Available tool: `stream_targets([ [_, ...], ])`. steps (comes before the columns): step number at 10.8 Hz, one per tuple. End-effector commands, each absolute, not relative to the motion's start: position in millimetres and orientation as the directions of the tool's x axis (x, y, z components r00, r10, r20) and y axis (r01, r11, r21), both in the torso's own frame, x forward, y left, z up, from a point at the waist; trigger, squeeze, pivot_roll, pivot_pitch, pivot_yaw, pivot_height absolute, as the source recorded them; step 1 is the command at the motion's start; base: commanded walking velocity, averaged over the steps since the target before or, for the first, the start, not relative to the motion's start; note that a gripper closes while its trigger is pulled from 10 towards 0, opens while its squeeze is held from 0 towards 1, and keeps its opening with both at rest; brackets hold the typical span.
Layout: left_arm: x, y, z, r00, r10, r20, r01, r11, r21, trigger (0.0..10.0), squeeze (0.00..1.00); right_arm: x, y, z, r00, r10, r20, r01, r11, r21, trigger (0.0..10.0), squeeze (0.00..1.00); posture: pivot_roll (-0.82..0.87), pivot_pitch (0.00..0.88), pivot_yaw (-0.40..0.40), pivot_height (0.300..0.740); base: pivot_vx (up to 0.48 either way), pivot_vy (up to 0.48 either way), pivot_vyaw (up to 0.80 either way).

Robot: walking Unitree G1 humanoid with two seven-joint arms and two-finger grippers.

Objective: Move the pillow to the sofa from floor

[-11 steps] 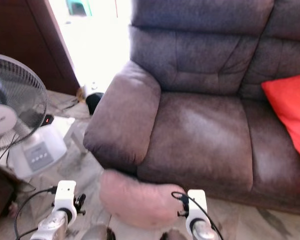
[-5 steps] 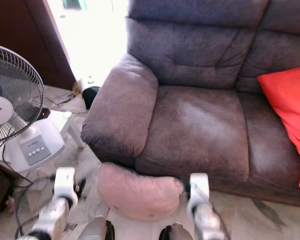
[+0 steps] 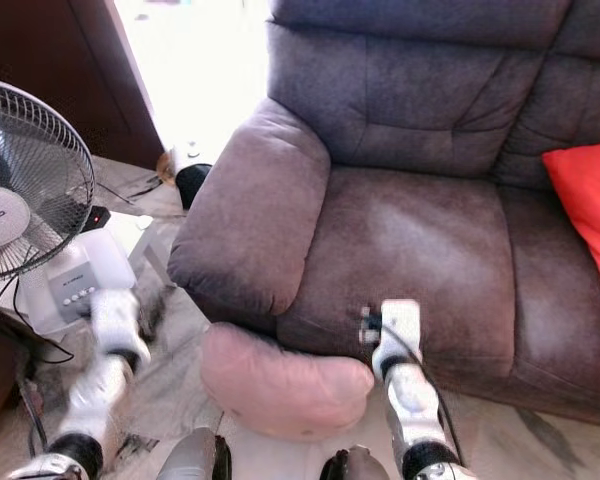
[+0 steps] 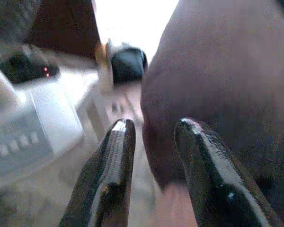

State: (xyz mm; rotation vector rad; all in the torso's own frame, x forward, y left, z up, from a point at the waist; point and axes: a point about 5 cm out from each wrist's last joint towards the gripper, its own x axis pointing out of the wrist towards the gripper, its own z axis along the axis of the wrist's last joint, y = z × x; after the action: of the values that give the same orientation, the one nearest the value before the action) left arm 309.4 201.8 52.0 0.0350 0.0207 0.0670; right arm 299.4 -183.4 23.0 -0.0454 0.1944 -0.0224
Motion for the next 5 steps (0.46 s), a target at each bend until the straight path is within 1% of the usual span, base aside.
stream_targets([
  [1, 302.6, 207.6, 49.4, 0.997, 0.081, -0.009, -0.08, 0.996, 0.047, 10.0, 0.0, 294.3, -183.5, 20.3, 0.983, -0.031, -0.182, 0.025, 0.999, -0.037, 10.0, 0.0, 0.14, 0.138, 0.008, 0.662, 0.0, 0.0, 0.0],
  [3, 306.7, 209.1, 70.6, 0.988, 0.102, 0.113, -0.106, 0.994, 0.038, 10.0, 0.0, 301.2, -181.9, 41.7, 0.999, -0.017, -0.039, 0.014, 0.997, -0.073, 10.0, 0.0, 0.14, 0.13, 0.001, 0.662, 0.0, 0.0, 0.0],
  [5, 320.5, 195.0, 89.6, 0.984, 0.045, 0.172, -0.053, 0.998, 0.044, 10.0, 0.0, 311.8, -176.0, 60.1, 0.999, -0.014, 0.041, 0.016, 0.999, -0.047, 10.0, 0.0, 0.14, 0.14, 0.0, 0.662, 0.0, 0.0, 0.0],
])
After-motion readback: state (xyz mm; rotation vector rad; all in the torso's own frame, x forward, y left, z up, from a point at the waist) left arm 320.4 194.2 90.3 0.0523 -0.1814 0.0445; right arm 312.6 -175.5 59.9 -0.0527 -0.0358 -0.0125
